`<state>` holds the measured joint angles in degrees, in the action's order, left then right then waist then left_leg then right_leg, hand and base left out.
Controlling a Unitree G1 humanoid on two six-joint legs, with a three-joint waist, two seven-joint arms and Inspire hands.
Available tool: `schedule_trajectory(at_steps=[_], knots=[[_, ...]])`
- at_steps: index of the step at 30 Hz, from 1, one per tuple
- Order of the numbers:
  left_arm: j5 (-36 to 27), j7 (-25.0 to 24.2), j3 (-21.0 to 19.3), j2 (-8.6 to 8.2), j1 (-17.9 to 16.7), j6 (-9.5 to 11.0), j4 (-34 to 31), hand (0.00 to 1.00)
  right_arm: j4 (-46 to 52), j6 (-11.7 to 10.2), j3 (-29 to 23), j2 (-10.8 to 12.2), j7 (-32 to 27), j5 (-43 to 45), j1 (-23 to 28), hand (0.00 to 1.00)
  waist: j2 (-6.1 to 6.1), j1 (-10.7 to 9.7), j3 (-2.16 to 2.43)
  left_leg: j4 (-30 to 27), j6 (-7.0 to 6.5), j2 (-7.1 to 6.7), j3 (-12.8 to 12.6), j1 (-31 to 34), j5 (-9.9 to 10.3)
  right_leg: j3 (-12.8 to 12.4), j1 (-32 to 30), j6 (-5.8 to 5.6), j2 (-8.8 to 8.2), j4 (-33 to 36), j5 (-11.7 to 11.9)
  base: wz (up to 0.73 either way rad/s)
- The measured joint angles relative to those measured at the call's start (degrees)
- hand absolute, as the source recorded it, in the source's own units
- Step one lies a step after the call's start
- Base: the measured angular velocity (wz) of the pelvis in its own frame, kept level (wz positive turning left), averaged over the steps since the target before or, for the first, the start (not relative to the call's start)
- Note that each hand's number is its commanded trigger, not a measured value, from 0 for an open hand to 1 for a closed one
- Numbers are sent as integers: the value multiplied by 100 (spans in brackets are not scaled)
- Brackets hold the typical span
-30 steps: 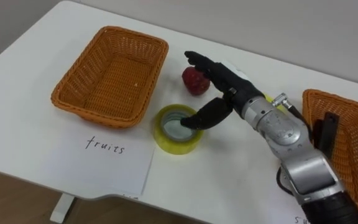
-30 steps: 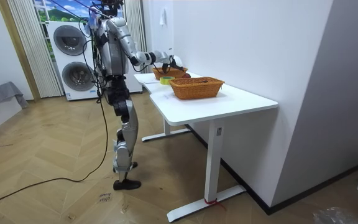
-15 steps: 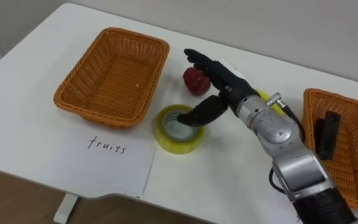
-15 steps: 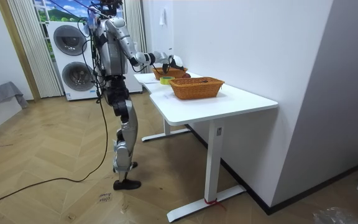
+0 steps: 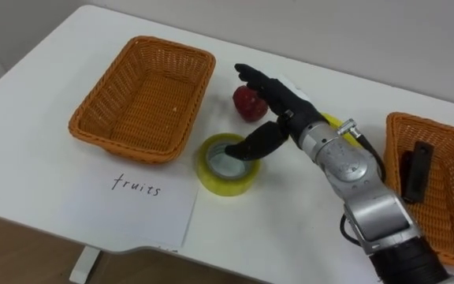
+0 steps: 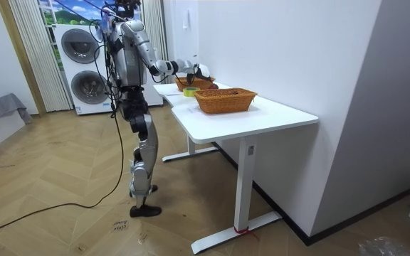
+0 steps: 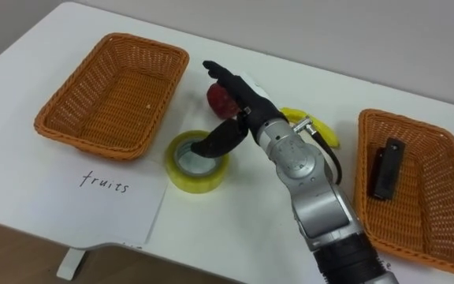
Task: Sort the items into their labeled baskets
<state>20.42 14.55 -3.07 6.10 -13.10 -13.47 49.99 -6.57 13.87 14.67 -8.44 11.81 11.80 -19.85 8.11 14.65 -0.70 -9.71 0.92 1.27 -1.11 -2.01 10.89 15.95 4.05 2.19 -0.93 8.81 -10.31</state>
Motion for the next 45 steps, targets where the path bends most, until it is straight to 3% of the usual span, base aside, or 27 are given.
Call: schedule_trajectory(at_steps=[13, 24, 34, 45], knots=[[3, -59, -1, -11, -32, -4, -346, 0, -234, 92, 4, 25, 50, 290, -5, 0, -22, 28, -21, -5, 0, -1, 31, 39, 0, 8, -16, -2, 1, -5, -1, 0], [16, -59, -1, -35, 163, 28, -401, 0, -234, 105, 81, 128, 217, 1345, -12, 0, -44, 180, -34, 17, 0, -8, 133, 51, 0, 121, -10, -3, 0, -9, -2, 4], [12, -55, -4, -37, 148, 23, -403, 0, -498, 136, 220, 144, 273, 1357, 1, 0, -73, 291, -53, -2, -2, -15, 154, 94, -2, 147, -3, -4, -8, -14, -2, 0], [11, 12, -2, -99, 133, 18, -511, 0, -635, 148, 221, 146, 291, 1363, 0, 0, -73, 319, -41, -13, -2, -15, 157, 119, -2, 169, -28, -5, -4, -14, -2, 0]])
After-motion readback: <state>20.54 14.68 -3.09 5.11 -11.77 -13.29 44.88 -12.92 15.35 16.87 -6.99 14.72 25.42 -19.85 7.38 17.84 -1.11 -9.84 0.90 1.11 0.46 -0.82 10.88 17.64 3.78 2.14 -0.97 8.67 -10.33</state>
